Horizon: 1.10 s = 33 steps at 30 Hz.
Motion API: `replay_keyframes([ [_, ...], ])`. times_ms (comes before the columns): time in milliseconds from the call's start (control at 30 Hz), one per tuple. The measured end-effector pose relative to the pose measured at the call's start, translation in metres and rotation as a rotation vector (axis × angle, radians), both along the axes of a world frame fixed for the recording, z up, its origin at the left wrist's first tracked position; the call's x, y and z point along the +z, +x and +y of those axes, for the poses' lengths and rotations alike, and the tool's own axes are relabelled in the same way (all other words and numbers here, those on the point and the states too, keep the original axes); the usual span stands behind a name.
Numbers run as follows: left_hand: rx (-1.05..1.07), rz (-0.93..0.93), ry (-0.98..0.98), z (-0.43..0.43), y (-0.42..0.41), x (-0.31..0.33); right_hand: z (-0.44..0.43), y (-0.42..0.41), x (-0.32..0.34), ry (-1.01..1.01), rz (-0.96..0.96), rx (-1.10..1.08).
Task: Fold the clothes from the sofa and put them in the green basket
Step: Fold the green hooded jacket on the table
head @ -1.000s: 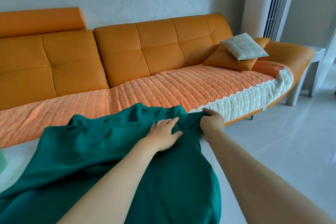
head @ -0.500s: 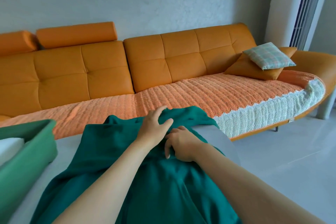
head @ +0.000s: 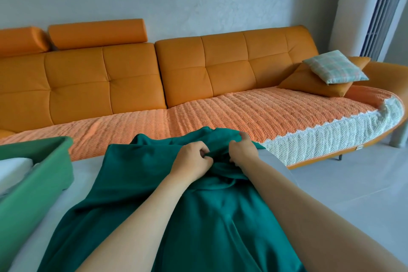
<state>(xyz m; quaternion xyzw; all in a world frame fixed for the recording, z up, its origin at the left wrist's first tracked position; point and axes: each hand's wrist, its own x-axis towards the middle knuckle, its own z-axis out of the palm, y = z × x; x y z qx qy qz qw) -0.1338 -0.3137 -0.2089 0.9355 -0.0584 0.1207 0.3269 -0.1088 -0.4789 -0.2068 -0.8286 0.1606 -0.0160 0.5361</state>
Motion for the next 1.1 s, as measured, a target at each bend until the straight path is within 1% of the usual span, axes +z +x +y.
replay_keyframes([
  [67, 0.017, 0.05, -0.111, 0.003, -0.001, 0.0, 0.003, 0.007, 0.003, 0.146, 0.038, -0.036],
  [133, -0.061, 0.135, -0.078, 0.009, -0.005, -0.003, 0.004, 0.011, 0.005, 0.318, 0.035, -0.086],
  [167, -0.107, 0.18, -0.04, 0.013, -0.008, -0.005, 0.005, 0.011, 0.005, 0.35, 0.01, -0.115],
  [200, -0.14, 0.209, -0.02, 0.017, -0.011, -0.006, 0.006, 0.01, 0.005, 0.298, -0.051, -0.133],
  [233, -0.153, 0.21, -0.033, 0.021, -0.014, -0.006, 0.01, 0.009, 0.007, 0.185, -0.144, -0.127],
  [300, -0.12, 0.123, -0.162, 0.029, -0.018, -0.001, 0.022, 0.003, 0.017, -0.045, -0.416, -0.051],
  [367, -0.011, -0.045, -0.347, 0.037, -0.022, 0.011, 0.041, -0.006, 0.028, -0.229, -0.702, 0.13],
  [400, 0.05, -0.145, -0.417, 0.041, -0.024, 0.019, 0.05, -0.01, 0.032, -0.326, -0.806, 0.264],
  [433, 0.1, -0.245, -0.46, 0.047, -0.026, 0.026, 0.06, -0.016, 0.034, -0.438, -0.869, 0.418],
  [467, 0.132, -0.324, -0.477, 0.054, -0.029, 0.03, 0.071, -0.022, 0.034, -0.554, -0.889, 0.565],
  [500, 0.147, -0.358, -0.464, 0.061, -0.032, 0.034, 0.081, -0.029, 0.031, -0.66, -0.886, 0.686],
  [533, 0.151, -0.335, -0.421, 0.069, -0.036, 0.036, 0.091, -0.036, 0.027, -0.756, -0.876, 0.774],
  [600, 0.155, -0.163, -0.237, 0.082, -0.04, 0.034, 0.107, -0.046, 0.018, -0.895, -0.853, 0.882],
  [667, 0.147, -0.008, -0.051, 0.094, -0.044, 0.025, 0.118, -0.052, 0.011, -0.932, -0.756, 0.983],
  [700, 0.154, 0.031, -0.016, 0.101, -0.044, 0.021, 0.119, -0.053, 0.009, -0.913, -0.688, 1.016],
  [767, 0.153, 0.1, 0.014, 0.115, -0.046, 0.016, 0.116, -0.055, 0.008, -0.799, -0.605, 1.028],
  [833, 0.092, 0.176, 0.048, 0.127, -0.052, 0.012, 0.111, -0.056, 0.008, -0.696, -0.584, 1.002],
  [900, 0.098, 0.157, 0.11, 0.134, -0.056, 0.009, 0.106, -0.055, 0.008, -0.572, -0.606, 0.939],
  [967, 0.197, 0.051, 0.103, 0.135, -0.058, 0.007, 0.1, -0.054, 0.007, -0.461, -0.634, 0.837],
  [1000, 0.263, -0.007, 0.037, 0.134, -0.058, 0.008, 0.098, -0.052, 0.007, -0.441, -0.646, 0.795],
  [1067, 0.405, -0.066, -0.126, 0.136, -0.057, 0.01, 0.094, -0.048, 0.006, -0.483, -0.642, 0.753],
  [1100, 0.47, -0.044, -0.167, 0.139, -0.057, 0.01, 0.093, -0.047, 0.005, -0.538, -0.613, 0.757],
])
